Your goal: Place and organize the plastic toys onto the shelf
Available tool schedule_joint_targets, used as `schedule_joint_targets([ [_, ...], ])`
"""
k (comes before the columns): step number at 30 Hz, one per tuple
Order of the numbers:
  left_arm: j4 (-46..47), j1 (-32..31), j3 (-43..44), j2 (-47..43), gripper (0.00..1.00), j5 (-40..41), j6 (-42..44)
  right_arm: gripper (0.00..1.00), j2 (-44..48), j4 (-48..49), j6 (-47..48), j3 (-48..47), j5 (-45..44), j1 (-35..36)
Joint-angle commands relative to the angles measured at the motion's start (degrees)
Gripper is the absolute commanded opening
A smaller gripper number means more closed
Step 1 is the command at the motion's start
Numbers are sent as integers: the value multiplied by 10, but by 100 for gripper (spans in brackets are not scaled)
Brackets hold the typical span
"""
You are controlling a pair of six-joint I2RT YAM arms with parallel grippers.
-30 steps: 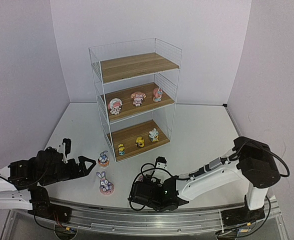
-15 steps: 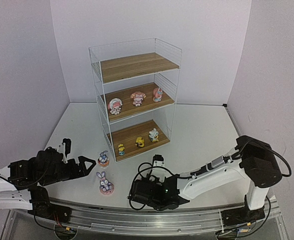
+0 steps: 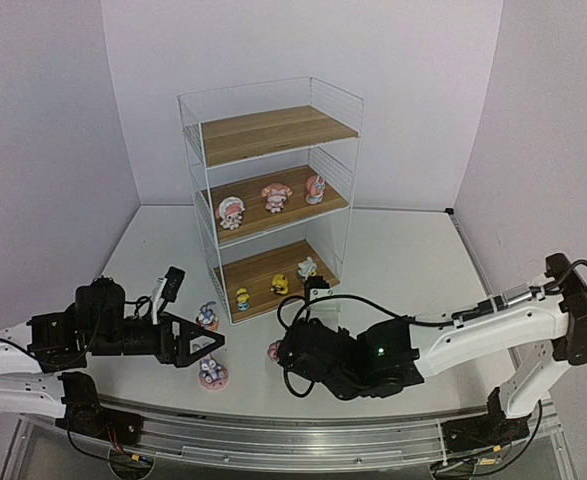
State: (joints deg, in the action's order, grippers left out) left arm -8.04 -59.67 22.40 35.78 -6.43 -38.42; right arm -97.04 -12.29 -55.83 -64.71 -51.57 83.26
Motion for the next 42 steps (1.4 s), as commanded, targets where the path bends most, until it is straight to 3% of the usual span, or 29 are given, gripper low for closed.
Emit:
schedule_joint_targets([
  [1,129,-7,95,161,100,-202,122,0,74,1,46,1,58,-2],
  [5,141,-29,141,243,100,-177,151,0,106,3,52,10,85,-2],
  [10,176,-32,133,234,100,-162,162,0,125,12,69,8,122,-2],
  [14,191,-34,137,252,100,-200,169,0,128,18,79,0,128,-2],
  [20,159,-47,160,288,100,-204,186,0,124,39,97,-13,137,-2],
  [32,169,-56,168,323,99,-199,196,0,117,46,96,-26,105,-2],
  [37,161,-59,174,332,91,-197,207,0,117,46,89,-28,99,-2],
  [42,178,-60,172,334,73,-199,208,0,112,45,90,-33,111,-2],
])
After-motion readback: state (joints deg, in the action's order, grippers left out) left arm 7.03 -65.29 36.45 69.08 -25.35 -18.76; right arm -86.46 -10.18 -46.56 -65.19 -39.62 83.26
